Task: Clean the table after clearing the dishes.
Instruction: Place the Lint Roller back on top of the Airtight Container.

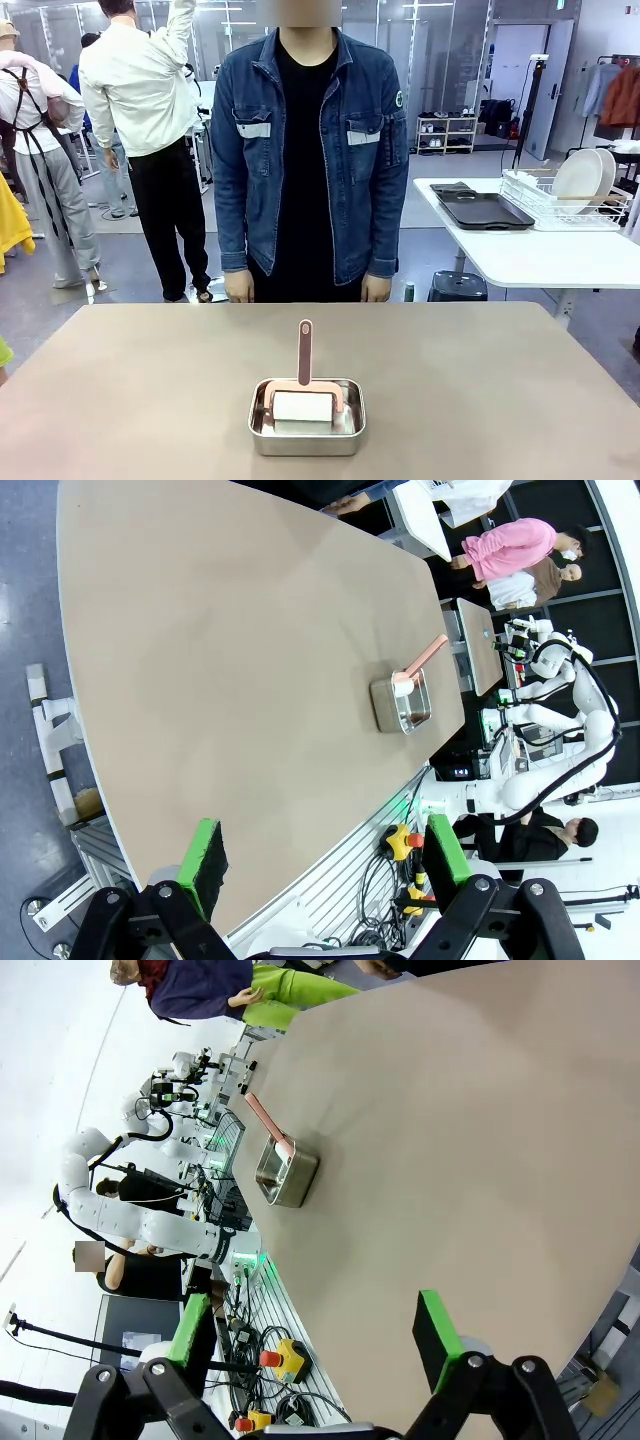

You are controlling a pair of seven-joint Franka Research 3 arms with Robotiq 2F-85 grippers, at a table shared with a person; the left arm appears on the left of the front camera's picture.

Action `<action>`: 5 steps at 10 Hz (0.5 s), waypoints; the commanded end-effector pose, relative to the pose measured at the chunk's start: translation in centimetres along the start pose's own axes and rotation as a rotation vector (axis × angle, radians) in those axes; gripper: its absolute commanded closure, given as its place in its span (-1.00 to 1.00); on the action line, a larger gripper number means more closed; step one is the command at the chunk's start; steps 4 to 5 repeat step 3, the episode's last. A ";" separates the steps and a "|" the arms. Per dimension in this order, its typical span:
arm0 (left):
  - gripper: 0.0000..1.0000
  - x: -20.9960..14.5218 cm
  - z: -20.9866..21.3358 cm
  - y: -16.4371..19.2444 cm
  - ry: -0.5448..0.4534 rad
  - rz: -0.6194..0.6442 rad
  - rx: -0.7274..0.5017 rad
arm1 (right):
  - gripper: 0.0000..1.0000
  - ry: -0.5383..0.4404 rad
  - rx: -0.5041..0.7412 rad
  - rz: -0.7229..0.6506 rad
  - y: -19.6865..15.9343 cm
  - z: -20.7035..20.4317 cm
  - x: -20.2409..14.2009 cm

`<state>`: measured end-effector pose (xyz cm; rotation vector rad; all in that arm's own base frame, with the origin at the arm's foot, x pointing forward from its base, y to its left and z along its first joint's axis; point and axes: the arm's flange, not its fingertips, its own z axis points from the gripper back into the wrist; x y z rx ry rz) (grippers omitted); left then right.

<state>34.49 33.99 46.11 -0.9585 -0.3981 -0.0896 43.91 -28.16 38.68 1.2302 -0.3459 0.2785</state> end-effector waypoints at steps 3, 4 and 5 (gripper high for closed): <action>-1.00 -0.1 0.2 -0.4 -0.005 0.012 0.011 | -1.00 -0.003 0.007 0.014 0.6 -0.3 -0.4; -1.00 -0.1 0.2 -0.4 -0.005 0.012 0.011 | -1.00 -0.003 0.007 0.014 0.6 -0.3 -0.4; -1.00 -0.1 0.2 -0.4 -0.005 0.012 0.011 | -1.00 -0.003 0.007 0.014 0.6 -0.3 -0.4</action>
